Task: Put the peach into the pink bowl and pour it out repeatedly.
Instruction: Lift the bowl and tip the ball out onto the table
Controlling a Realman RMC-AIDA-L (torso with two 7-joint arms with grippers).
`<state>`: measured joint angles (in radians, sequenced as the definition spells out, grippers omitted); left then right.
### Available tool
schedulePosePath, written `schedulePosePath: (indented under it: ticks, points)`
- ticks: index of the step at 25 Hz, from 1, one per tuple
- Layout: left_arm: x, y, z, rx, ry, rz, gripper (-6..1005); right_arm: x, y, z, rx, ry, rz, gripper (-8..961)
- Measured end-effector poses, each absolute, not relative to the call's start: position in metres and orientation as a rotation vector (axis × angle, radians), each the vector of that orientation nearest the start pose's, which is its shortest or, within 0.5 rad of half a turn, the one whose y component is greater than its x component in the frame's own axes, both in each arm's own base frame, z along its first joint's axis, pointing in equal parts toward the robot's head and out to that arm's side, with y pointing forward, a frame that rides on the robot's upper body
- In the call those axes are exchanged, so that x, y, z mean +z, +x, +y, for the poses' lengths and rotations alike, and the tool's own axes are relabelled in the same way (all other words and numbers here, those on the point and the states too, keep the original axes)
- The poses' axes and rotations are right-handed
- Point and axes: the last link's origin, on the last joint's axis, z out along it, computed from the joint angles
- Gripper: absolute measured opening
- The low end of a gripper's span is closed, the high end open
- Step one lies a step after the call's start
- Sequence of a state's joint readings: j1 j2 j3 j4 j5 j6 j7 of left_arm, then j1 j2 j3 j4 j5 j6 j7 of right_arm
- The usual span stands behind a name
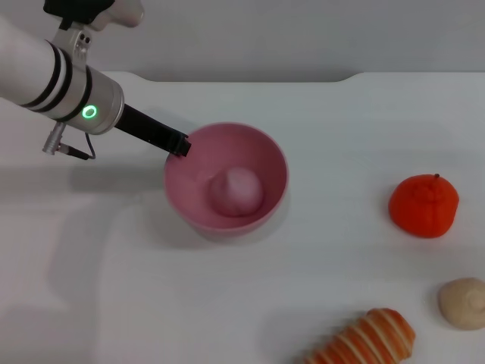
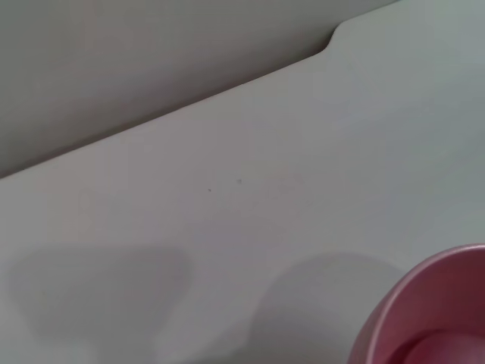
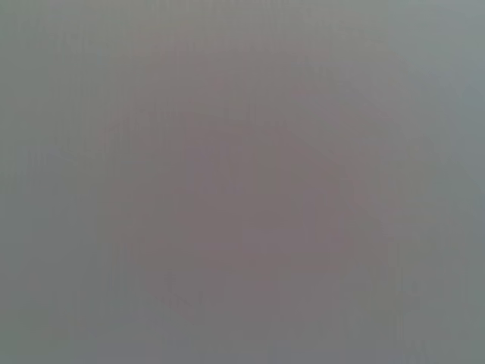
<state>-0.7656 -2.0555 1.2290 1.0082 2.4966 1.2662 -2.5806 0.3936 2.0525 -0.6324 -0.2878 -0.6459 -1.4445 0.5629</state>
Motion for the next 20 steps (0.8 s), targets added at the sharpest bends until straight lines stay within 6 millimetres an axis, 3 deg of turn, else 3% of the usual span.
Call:
schedulePosePath:
  ticks: [20]
  points:
    - [-0.0085,-0.1725,0.4155,0.085,-2.494,-1.087,51,0.1149,0.3335,0.3259,1.05,-1.291,0.342,456]
